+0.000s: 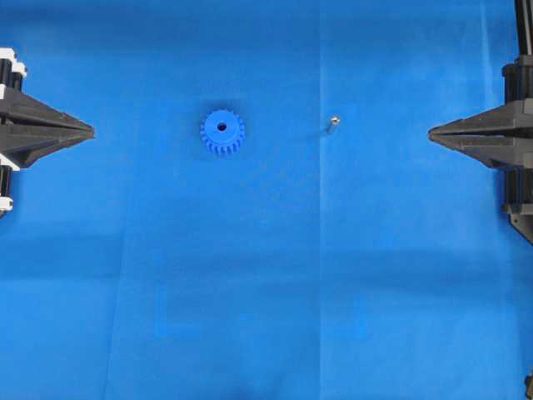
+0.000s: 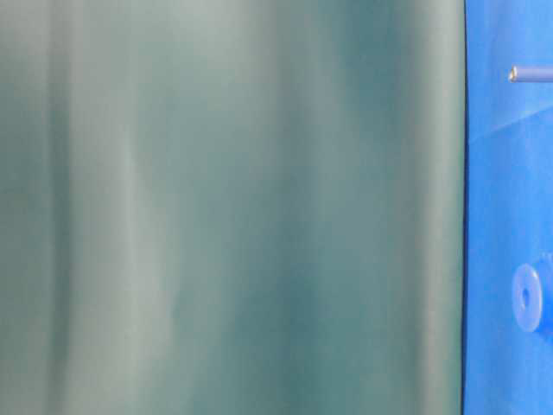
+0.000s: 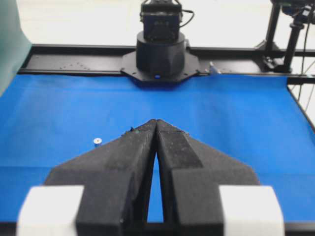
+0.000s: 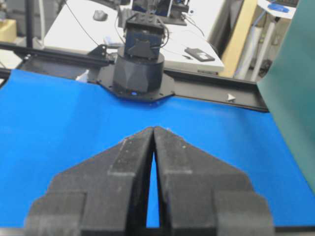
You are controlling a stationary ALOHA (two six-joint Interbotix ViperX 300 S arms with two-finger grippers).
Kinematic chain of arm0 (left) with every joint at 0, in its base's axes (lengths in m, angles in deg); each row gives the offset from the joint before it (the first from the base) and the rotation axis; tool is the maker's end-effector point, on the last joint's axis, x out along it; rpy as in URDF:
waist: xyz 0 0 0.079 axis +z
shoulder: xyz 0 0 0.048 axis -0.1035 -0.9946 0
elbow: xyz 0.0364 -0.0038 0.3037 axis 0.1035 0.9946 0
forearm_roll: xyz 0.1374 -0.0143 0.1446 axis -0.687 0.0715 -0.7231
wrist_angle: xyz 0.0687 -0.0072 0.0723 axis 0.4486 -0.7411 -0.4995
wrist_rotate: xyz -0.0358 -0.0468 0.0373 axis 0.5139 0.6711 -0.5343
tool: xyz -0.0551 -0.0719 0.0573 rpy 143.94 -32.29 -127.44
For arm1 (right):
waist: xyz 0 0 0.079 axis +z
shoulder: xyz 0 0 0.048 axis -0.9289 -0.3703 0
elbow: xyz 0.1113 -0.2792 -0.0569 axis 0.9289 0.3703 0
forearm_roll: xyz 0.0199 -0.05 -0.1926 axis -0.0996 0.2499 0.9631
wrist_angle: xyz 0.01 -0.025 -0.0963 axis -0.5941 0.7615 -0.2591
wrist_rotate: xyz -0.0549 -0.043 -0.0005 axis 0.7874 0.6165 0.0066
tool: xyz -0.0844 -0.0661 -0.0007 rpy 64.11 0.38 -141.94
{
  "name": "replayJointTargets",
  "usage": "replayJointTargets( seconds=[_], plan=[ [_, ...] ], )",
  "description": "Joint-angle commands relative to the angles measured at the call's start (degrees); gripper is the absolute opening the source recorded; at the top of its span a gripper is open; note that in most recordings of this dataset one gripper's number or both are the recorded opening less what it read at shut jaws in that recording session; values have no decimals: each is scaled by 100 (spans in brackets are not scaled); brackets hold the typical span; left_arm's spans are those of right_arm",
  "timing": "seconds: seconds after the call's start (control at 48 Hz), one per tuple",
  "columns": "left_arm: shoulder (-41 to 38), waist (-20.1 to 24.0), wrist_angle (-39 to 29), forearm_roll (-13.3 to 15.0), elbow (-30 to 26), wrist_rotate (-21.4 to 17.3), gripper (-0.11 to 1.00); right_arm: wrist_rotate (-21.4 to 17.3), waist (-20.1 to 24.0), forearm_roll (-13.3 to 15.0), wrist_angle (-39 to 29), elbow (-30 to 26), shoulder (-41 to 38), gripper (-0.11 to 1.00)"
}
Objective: Insert the shaft placed at a random location into the center hole of the small gear at another random location.
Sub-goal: 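Move the open right gripper left toward the silver shaft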
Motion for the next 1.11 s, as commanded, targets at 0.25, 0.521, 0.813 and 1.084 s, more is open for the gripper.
replayJointTargets(
  seconds=[0.25,0.521,0.813,1.084],
  plan=[
    [62,0,9,-9,-79,70,0,-18,-334,-44,132,-79,-492,-6],
    [70,0,9,-9,-53,70,0,-44,-809,-255,352,-18,-1292,1],
    [79,0,9,-9,-26,79,0,-44,-1151,-598,1151,-88,-3023,73],
    [97,0,9,-9,0,79,0,-35,-1222,-738,1793,-396,-4535,76]
  ],
)
